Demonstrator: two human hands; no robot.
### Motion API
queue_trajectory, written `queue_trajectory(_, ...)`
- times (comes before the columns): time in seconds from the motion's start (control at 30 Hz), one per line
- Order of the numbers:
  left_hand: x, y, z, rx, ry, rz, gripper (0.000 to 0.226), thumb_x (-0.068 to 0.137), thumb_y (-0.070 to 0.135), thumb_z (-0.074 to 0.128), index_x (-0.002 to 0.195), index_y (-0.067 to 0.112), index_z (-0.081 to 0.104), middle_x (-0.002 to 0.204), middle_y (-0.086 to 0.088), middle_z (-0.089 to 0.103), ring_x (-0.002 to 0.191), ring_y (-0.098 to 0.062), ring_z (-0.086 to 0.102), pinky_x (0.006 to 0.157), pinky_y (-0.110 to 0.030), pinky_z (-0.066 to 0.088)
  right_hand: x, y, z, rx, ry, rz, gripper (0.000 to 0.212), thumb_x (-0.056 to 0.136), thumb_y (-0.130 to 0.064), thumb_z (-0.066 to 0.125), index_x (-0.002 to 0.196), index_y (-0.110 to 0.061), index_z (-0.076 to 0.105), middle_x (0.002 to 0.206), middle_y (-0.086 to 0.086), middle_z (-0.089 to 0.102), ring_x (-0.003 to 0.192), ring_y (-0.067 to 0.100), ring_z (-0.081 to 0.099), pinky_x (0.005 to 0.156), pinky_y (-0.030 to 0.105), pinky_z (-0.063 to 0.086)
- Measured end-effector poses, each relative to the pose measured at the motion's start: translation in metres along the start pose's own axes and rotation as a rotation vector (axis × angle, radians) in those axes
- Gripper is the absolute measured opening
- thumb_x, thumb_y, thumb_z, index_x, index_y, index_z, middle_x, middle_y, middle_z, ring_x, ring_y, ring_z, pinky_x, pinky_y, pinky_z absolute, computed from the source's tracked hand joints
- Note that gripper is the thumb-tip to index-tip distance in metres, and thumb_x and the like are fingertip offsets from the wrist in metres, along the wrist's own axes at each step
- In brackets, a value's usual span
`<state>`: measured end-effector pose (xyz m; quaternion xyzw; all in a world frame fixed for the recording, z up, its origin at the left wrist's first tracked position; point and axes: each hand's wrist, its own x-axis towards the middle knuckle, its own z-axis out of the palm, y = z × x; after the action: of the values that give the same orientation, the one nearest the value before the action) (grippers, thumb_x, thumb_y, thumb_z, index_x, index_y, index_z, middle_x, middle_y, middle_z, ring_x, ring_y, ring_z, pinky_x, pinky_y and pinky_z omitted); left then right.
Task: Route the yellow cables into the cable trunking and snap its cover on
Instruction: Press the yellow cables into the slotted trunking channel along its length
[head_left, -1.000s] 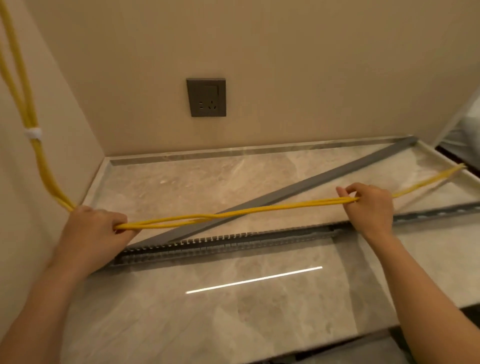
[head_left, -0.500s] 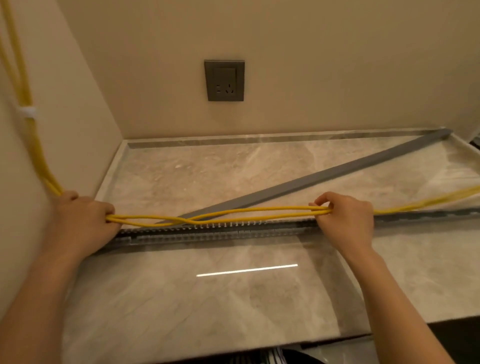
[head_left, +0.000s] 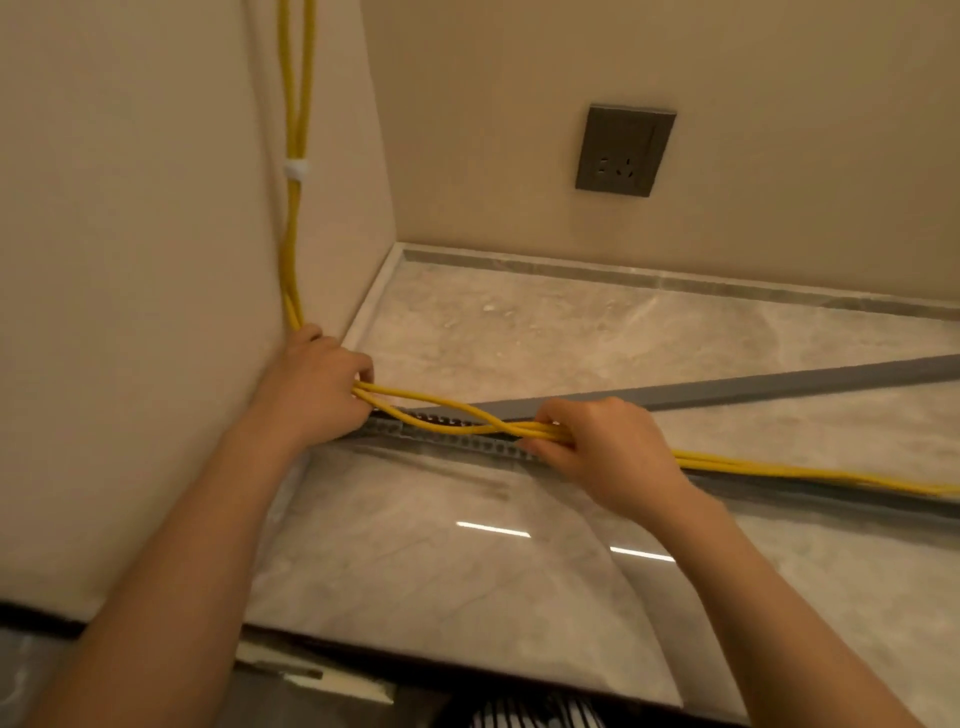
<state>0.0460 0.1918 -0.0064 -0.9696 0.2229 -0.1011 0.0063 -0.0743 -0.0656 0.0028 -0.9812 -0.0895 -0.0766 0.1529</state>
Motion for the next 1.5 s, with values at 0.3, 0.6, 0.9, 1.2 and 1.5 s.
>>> queue_trajectory(0.3, -0.017, -0.013, -0.027, -0.162, -0.094, 0.118, 0.043, 0.067, 0.055, 0.067, 0.101, 0.028, 0.065, 0.084, 0.007, 0.068, 0.097, -0.012, 0.054, 0.112, -0.027, 0.006, 0.031, -0.026, 0.033, 0.134, 0.021, -0.235, 0.024, 0.082, -0.039, 0.064, 0.096, -0.020, 0.066, 0.085, -0.003, 0.063, 0.083, 0.021, 0.056, 0.064, 0.032, 0.042)
queue_trajectory(0.6, -0.034, -0.019, -0.023, -0.089, 0.025, 0.190, 0.030, 0.085, 0.041, 0.059, 0.098, 0.016, 0.069, 0.093, -0.004, 0.069, 0.101, -0.021, 0.056, 0.112, -0.031, 0.009, 0.035, -0.016, 0.051, -0.036, 0.025, -0.134, 0.035, 0.081, -0.042, 0.064, 0.113, -0.032, 0.056, 0.095, -0.003, 0.065, 0.090, 0.024, 0.059, 0.062, 0.034, 0.043)
queue_trajectory(0.9, -0.021, -0.004, -0.016, -0.019, 0.013, 0.249, 0.027, 0.088, 0.037, 0.056, 0.106, 0.021, 0.067, 0.098, -0.001, 0.067, 0.105, -0.021, 0.050, 0.111, -0.031, 0.003, 0.014, 0.032, 0.022, 0.009, -0.043, -0.114, 0.028, 0.075, -0.041, 0.071, 0.099, -0.029, 0.064, 0.085, -0.004, 0.067, 0.079, 0.023, 0.060, 0.060, 0.034, 0.044)
queue_trajectory(1.2, -0.014, 0.022, -0.001, -0.145, 0.138, 0.193, 0.024, 0.085, 0.030, 0.064, 0.104, 0.017, 0.071, 0.095, -0.004, 0.070, 0.103, -0.023, 0.054, 0.114, -0.036, 0.011, 0.006, 0.035, 0.018, 0.123, 0.183, -0.134, 0.012, 0.081, -0.023, 0.069, 0.091, -0.016, 0.072, 0.078, 0.002, 0.068, 0.070, 0.022, 0.062, 0.056, 0.035, 0.049)
queue_trajectory(1.5, -0.024, 0.036, 0.009, -0.295, 0.271, 0.185, 0.019, 0.071, 0.009, 0.077, 0.089, 0.004, 0.075, 0.089, -0.011, 0.074, 0.100, -0.032, 0.062, 0.105, -0.047, 0.028, -0.003, 0.041, 0.015, 0.002, 0.343, -0.262, 0.011, 0.073, -0.011, 0.077, 0.083, -0.013, 0.076, 0.073, 0.006, 0.071, 0.062, 0.028, 0.064, 0.044, 0.036, 0.051)
